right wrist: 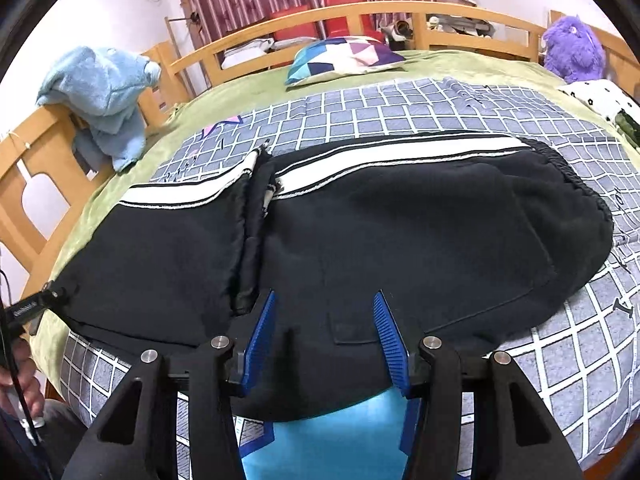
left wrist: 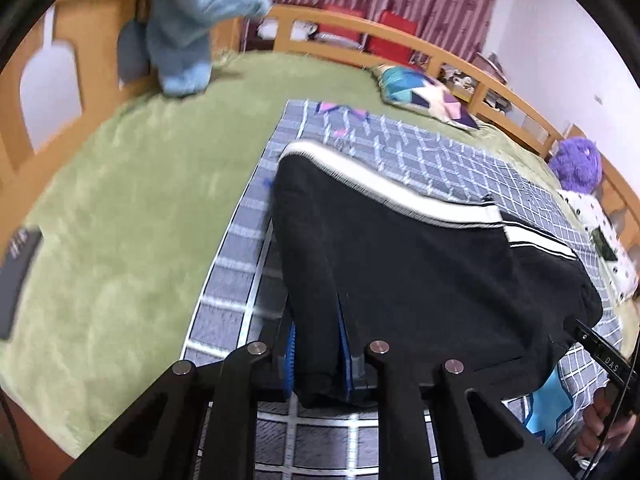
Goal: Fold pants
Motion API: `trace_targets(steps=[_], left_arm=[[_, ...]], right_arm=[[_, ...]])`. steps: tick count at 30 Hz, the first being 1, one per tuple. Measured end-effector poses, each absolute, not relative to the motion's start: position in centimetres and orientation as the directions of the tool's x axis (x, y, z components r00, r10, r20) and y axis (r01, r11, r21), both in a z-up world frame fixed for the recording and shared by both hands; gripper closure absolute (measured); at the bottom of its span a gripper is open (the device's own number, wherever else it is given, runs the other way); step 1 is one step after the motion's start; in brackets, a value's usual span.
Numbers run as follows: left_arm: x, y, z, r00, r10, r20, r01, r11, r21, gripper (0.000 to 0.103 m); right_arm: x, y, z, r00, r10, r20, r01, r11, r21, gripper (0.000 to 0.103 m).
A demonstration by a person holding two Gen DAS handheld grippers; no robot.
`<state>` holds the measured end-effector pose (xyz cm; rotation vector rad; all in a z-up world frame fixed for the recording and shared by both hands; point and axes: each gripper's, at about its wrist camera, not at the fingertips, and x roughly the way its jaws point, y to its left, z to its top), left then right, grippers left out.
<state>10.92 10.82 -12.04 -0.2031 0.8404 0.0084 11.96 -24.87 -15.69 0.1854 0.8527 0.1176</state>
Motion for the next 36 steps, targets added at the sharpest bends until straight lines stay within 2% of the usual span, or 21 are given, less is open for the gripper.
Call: trace_targets(steps=[10,18,25,31,33,36], left_arm=[[10.9,2.8,-6.6,0.728,-0.063,-0.683,0.013,0.997,-0.078,0.089],[11.3,-6.3,-4.6,0.743,-0.144,-0.654,0.166,0.986,-0.028,0.089],[11.4,-15.2,-7.2,0.696,-0.231,-0.680,0.322,0.947,0.007,0.089],[11.9,-17.0,-11.2,0.617,-0.315,-0.721,0.383,0.921,-0.075,0.088],[11.6,-16.1,-10.8,0.595,-0.356,-0.720,0.404,0.907,-0.114,0.085],[10.5,-13.9,-9.2,0.599,-0.423,-0.680,0.434,0.885,-0.168,0.068]], right_arm=[[10.5,-27.2,-13.8,0.689,0.150,-0.709,-0.012,0.980,0.197,0.052],[9.4,-30.8,-13.5,0.702,0.126,-0.701,0.052,0.973,0.226,0.052],[8.7,-34.0,-13.9,0.694,0.115,-0.711,0.107,0.960,0.260,0.052],[8.7,-36.0,-14.6,0.678,0.097,-0.729,0.154,0.950,0.270,0.052],[8.8,-36.3,-14.9,0.673,0.105,-0.732,0.158,0.947,0.281,0.052],[9.3,-36.1,-15.0,0.671,0.139,-0.729,0.136,0.943,0.305,0.052]])
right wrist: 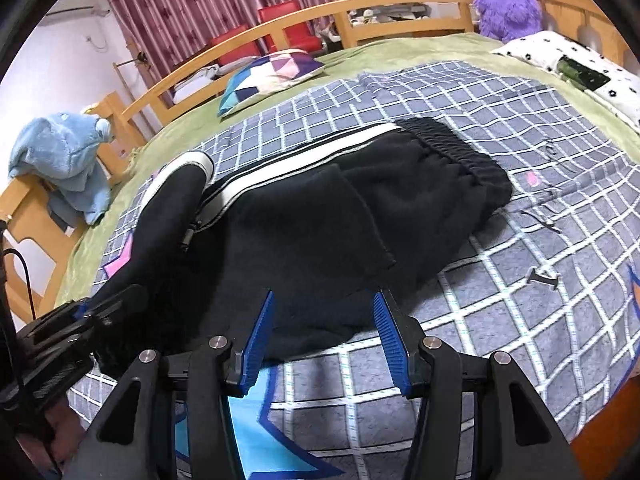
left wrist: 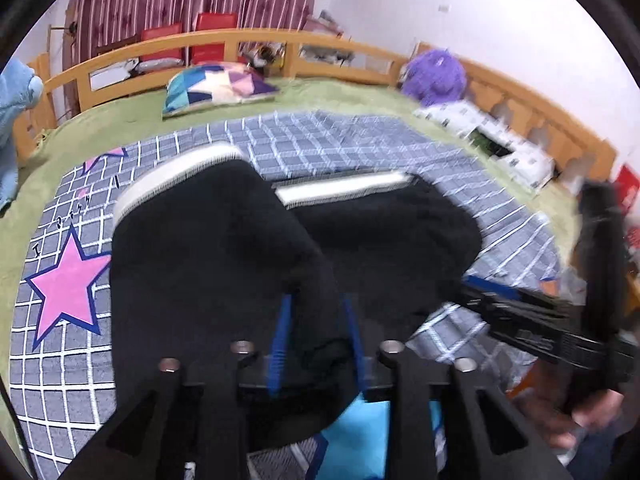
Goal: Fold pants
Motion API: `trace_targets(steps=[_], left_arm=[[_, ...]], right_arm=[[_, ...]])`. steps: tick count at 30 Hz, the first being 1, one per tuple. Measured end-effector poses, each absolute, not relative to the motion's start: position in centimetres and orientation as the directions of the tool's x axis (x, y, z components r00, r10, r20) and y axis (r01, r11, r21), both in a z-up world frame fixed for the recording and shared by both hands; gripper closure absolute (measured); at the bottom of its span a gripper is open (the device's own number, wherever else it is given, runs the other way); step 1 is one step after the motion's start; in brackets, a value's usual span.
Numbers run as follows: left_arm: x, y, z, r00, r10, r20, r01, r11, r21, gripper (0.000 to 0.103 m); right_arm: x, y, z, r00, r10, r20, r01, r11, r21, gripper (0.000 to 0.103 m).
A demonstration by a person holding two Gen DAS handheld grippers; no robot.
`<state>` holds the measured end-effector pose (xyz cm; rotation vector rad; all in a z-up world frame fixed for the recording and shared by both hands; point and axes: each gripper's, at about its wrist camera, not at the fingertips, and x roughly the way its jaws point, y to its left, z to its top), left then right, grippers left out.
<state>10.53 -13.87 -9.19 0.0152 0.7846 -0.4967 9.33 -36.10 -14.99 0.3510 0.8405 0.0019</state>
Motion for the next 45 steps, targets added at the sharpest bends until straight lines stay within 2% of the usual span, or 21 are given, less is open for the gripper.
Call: trace_targets(steps=[2,7,10,13,14,15,16,17,22,24,28,33,35,36,39,41,43,45], left_arm=[[9.8,-12.1,-8.1,0.621,-0.428,-0.656,0.422,0.888,-0.180,0.050],[8.6,-6.8,-6.6,0.684,-0.342,-0.645,0.340,0.931,-0.133,0.041],[9.0,-3.9,-7.0,0.701,-0.261,-0.663,0.254,0.961,-0.110,0.041],[9.8,-1.6,-7.8,0.682,-0.234,-0.693,0.179,0.972,-0.152,0.041],[9.9,-1.0,-8.0,0.678,-0.228,-0.699,0.158,0.974,-0.164,0.041],[10.1,-0.4,-8.1,0.675,-0.220,-0.704,0.137,0.975,-0.174,0.041],[10.2,-0.1,-8.2,0.674,-0.215,-0.707,0.125,0.976,-0.178,0.041],[10.2,0.1,-8.3,0.672,-0.206,-0.711,0.111,0.978,-0.177,0.041],[10.7,-0.1,-8.4,0.669,-0.174,-0.723,0.099,0.984,-0.145,0.041],[11.1,-0.8,-8.4,0.665,-0.195,-0.721,0.108,0.980,-0.165,0.041],[11.7,-3.9,-8.4,0.648,-0.259,-0.716,0.166,0.966,-0.199,0.041],[13.1,-9.3,-9.5,0.611,-0.318,-0.725,0.252,0.946,-0.203,0.041],[13.8,-11.5,-9.9,0.586,-0.330,-0.740,0.276,0.940,-0.201,0.041],[13.9,-12.3,-9.9,0.582,-0.336,-0.740,0.291,0.936,-0.196,0.041],[13.8,-14.3,-9.3,0.585,-0.349,-0.732,0.344,0.924,-0.165,0.041],[14.0,-15.1,-9.1,0.594,-0.336,-0.731,0.352,0.926,-0.139,0.041],[14.2,-15.7,-8.8,0.595,-0.335,-0.730,0.353,0.925,-0.136,0.041],[14.3,-15.9,-8.7,0.599,-0.346,-0.722,0.355,0.923,-0.148,0.041]], right_arm=[[9.6,-35.6,-14.8,0.677,0.180,-0.713,0.100,0.938,0.332,0.051],[11.6,-33.9,-14.3,0.665,0.350,-0.660,-0.010,0.888,0.460,0.044],[13.9,-32.1,-14.5,0.631,0.441,-0.638,-0.046,0.843,0.536,0.030],[17.5,-29.9,-16.2,0.560,0.474,-0.680,-0.044,0.836,0.546,0.029],[18.5,-29.3,-16.9,0.530,0.489,-0.693,-0.039,0.830,0.556,0.034],[19.6,-28.6,-17.6,0.495,0.513,-0.702,-0.042,0.821,0.570,0.047],[20.6,-27.7,-18.2,0.454,0.550,-0.701,-0.073,0.807,0.586,0.094],[21.1,-27.0,-17.9,0.425,0.572,-0.701,-0.118,0.803,0.584,0.094],[19.0,-27.5,-8.8,0.584,0.488,-0.649,-0.309,0.873,0.378,0.094],[18.5,-29.2,-6.3,0.626,0.416,-0.659,-0.320,0.908,0.269,0.094],[19.2,-34.8,-5.8,0.648,0.269,-0.712,-0.234,0.961,0.149,0.094],[19.5,-43.4,-9.2,0.638,0.133,-0.758,-0.064,0.991,0.120,0.093],[19.9,-46.2,-12.4,0.592,0.057,-0.804,0.023,0.996,0.088,0.087],[20.0,-47.5,-14.0,0.569,0.043,-0.822,0.055,0.994,0.090,0.087],[18.7,-50.5,-15.0,0.605,0.142,-0.784,0.096,0.964,0.249,0.090],[18.0,-50.5,-13.9,0.627,0.120,-0.770,0.093,0.970,0.226,0.091],[17.0,-50.4,-12.3,0.670,0.034,-0.742,0.118,0.981,0.151,0.091],[15.8,-50.8,-10.8,0.708,0.008,-0.706,0.141,0.978,0.152,0.087]])
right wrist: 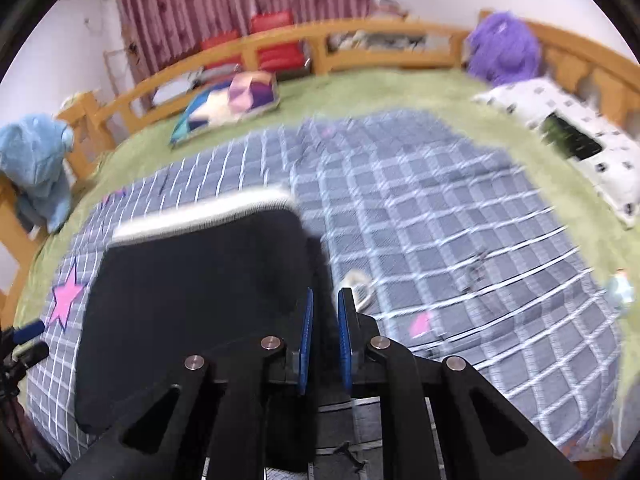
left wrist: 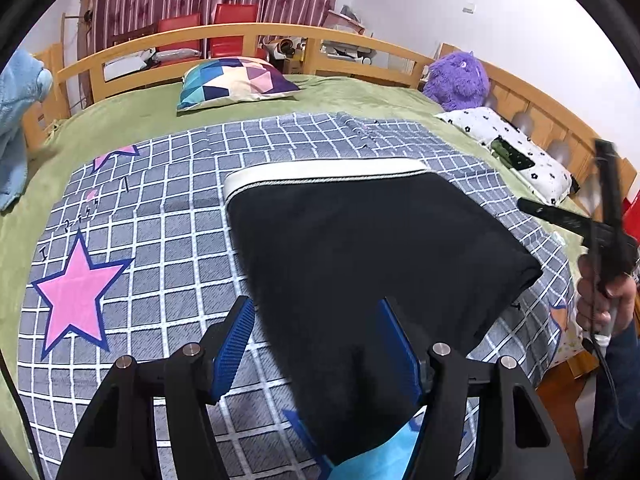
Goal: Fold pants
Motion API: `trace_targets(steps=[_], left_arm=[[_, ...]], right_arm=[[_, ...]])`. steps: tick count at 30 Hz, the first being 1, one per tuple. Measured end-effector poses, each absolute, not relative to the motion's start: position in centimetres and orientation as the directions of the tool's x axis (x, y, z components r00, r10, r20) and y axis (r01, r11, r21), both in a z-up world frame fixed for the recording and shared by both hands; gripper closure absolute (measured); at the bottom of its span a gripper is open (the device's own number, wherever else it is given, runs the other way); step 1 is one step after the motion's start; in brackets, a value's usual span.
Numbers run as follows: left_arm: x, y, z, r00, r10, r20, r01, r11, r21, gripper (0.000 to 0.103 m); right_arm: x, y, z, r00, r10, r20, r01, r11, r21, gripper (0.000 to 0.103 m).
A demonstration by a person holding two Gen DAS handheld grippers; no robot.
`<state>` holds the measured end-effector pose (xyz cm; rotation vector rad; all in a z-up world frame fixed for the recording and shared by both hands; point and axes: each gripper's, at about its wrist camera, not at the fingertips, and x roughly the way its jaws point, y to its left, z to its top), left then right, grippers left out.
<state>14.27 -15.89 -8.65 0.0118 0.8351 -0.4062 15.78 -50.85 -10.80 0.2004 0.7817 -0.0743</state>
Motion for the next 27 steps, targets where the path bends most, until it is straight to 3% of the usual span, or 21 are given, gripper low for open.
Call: trace_targets(steps=[5,7,10,14,15,16,17,18,22,27], left_arm=[[14.0,-17.1,-11.3,0.572,-0.333,-0.750,0.338,0.928,-0.154,0.041],[13.5,-18.0,-14.6,0.510,-0.311,-0.802,0.341,0.929,-0.143,0.041],[12.9,-18.6,-16.5,0.515,-0.284,-0.809,0.355,0.929,-0.101,0.039],[13.9,-17.0,-14.0,0.490,-0.384,-0.783,0.368,0.905,-0.213,0.039],[14.3,-16.3,-13.2,0.510,-0.388,-0.768,0.354,0.908,-0.224,0.039],[14.8,-15.9,-12.8,0.525,-0.382,-0.761,0.339,0.914,-0.225,0.039],[15.4,-15.5,-12.5,0.533,-0.374,-0.759,0.324,0.919,-0.226,0.039],[16.4,-14.9,-12.5,0.536,-0.371,-0.759,0.304,0.923,-0.236,0.039],[19.3,-13.7,-13.9,0.509,-0.400,-0.762,0.250,0.916,-0.314,0.039],[22.2,-12.3,-17.9,0.438,-0.493,-0.751,0.216,0.869,-0.444,0.038]], right_arm=[[13.7,-49.7,-10.9,0.743,0.158,-0.651,0.002,0.971,0.238,0.085],[14.1,-48.3,-14.3,0.681,0.161,-0.714,-0.028,0.981,0.194,0.085],[14.0,-48.1,-18.7,0.620,0.133,-0.773,-0.003,0.986,0.167,0.085],[14.3,-49.5,-16.8,0.606,0.156,-0.780,0.014,0.978,0.207,0.084],[14.4,-49.6,-16.0,0.620,0.145,-0.771,0.018,0.980,0.199,0.081],[14.5,-49.7,-14.9,0.647,0.124,-0.752,0.025,0.983,0.183,0.064],[15.0,-49.7,-14.1,0.661,0.123,-0.740,0.021,0.983,0.182,0.038],[16.0,-49.8,-13.6,0.672,0.136,-0.728,0.009,0.981,0.192,0.029],[20.2,-49.6,-14.1,0.643,0.187,-0.743,-0.007,0.971,0.239,0.026],[25.8,-49.8,-19.8,0.479,0.251,-0.841,-0.007,0.959,0.282,0.026]])
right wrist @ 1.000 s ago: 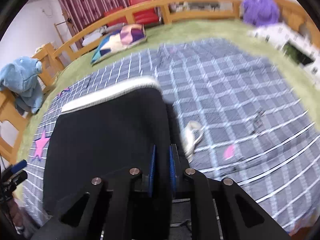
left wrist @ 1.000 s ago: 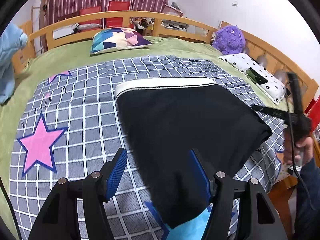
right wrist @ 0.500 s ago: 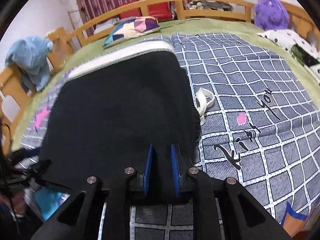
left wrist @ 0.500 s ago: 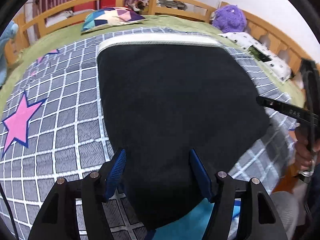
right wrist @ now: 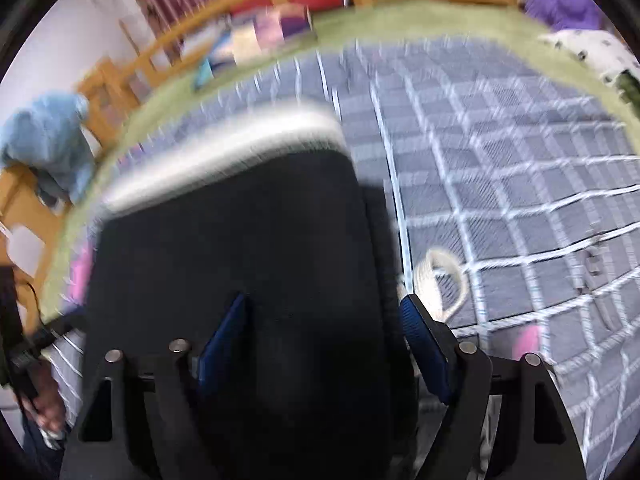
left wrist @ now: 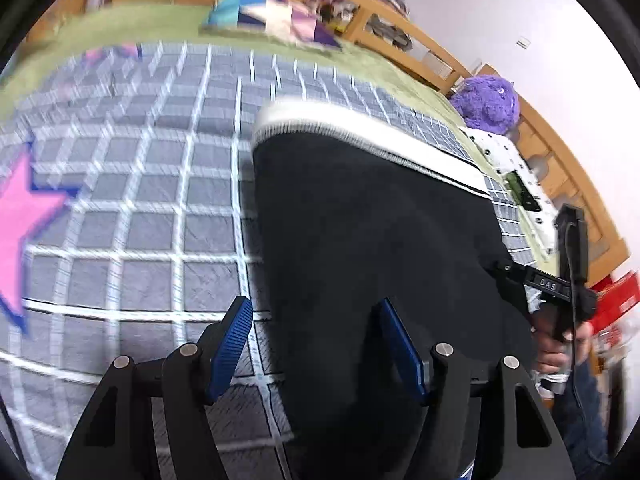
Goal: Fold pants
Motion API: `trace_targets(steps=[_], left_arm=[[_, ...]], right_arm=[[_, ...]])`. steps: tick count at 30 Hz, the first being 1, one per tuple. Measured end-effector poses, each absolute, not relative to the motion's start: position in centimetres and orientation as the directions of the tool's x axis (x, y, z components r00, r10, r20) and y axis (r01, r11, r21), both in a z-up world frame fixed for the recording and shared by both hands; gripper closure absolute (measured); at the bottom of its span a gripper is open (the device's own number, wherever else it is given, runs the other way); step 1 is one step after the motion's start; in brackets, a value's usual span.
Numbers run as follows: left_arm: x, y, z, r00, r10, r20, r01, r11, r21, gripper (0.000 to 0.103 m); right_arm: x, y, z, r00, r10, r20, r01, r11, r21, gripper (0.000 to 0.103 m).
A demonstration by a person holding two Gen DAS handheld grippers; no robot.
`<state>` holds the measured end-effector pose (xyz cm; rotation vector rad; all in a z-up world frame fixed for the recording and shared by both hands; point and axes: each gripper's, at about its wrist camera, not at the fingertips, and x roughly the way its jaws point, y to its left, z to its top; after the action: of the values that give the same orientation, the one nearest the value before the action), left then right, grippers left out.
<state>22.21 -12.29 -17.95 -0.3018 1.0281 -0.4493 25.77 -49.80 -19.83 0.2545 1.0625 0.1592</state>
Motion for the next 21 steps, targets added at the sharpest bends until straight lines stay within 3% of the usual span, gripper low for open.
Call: trace_targets(steps=[7,9,11,13,17,21], left_arm=[[24.1,-13.1,-21.0,0.378,-0.638,-0.672,0.207,0.765,-0.610,0.039],[24.4,-13.7,-21.1,0.379,-0.629,-0.679,0.206,0.772,-0.601,0.042],[24.8,-14.1,-20.5,0.372,-0.625,-0.686,0.223,0.778,-0.588,0.065],[25.0,-13.3,-19.1,0.364,-0.658,-0.659,0.237,0.750,-0.617,0.080],[24.1,-11.4,-14.1,0.414,-0.699,-0.583,0.304,0.710,-0.635,0.084],[23.9,-6.7,-10.3,0.468,-0.682,-0.562,0.298,0.720,-0.627,0.084]], right_arm=[[26.3,-50.5,-20.7,0.480,0.324,-0.815,-0.056,0.939,0.340,0.025],[26.2,-50.9,-21.0,0.473,0.366,-0.801,-0.056,0.920,0.387,0.033],[26.0,-51.8,-21.4,0.478,0.428,-0.767,-0.038,0.883,0.468,0.038],[25.1,-52.2,-21.5,0.488,0.473,-0.734,-0.027,0.848,0.529,0.045],[23.4,-51.9,-18.3,0.559,0.458,-0.691,0.008,0.831,0.557,0.074],[21.3,-46.4,-13.4,0.608,0.436,-0.664,-0.033,0.849,0.527,0.078]])
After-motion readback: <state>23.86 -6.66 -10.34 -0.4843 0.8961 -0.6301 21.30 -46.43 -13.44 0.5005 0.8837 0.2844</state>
